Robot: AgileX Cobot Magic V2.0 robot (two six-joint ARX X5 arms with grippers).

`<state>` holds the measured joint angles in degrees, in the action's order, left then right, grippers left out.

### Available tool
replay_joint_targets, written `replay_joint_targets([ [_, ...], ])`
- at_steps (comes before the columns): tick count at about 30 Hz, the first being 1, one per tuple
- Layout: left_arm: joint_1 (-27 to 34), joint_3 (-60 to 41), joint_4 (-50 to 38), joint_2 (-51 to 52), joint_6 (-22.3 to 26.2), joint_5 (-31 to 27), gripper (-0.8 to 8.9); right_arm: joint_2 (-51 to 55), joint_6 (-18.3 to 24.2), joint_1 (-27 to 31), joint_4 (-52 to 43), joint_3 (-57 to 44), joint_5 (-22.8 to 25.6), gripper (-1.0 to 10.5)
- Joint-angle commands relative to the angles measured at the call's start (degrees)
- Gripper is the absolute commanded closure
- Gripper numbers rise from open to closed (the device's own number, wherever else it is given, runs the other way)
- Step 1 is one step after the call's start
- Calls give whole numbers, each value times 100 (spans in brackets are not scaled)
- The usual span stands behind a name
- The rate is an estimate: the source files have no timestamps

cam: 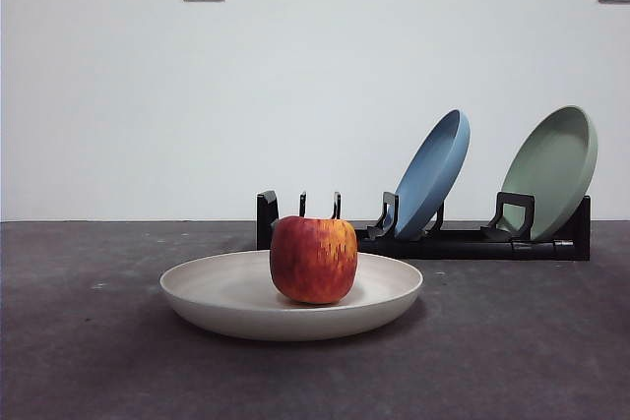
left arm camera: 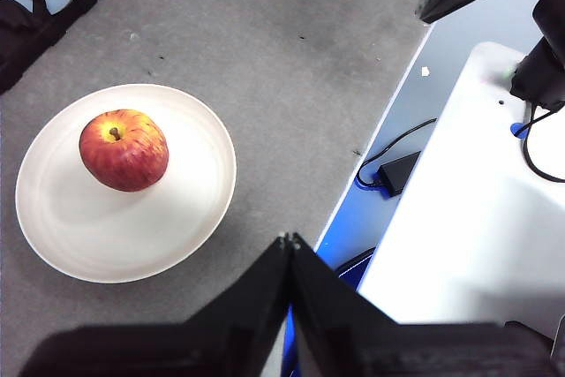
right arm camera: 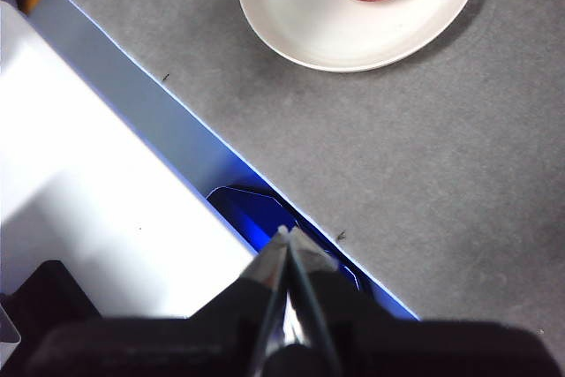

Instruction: Take the yellow plate from the plate rack,put the plate on the table,take the apple from the table,put the apple in the plate

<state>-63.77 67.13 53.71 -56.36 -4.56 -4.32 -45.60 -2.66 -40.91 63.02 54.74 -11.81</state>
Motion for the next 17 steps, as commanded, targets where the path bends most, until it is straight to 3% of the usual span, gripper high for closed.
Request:
replay_joint_targets([
  [1, 20, -24, -72, 11, 7, -52, 817, 2, -48, -15, -37, 0, 15, 946],
  [4, 260, -26, -245, 107, 164, -468, 817, 2, -48, -15, -37, 0, 13, 946],
  [7, 811, -39, -776, 278, 619, -442, 817, 2, -48, -15, -37, 0, 15, 946],
  [17, 4227, -365, -3036, 1453, 763, 802, 817, 31, -48, -15, -37, 0, 13, 946],
])
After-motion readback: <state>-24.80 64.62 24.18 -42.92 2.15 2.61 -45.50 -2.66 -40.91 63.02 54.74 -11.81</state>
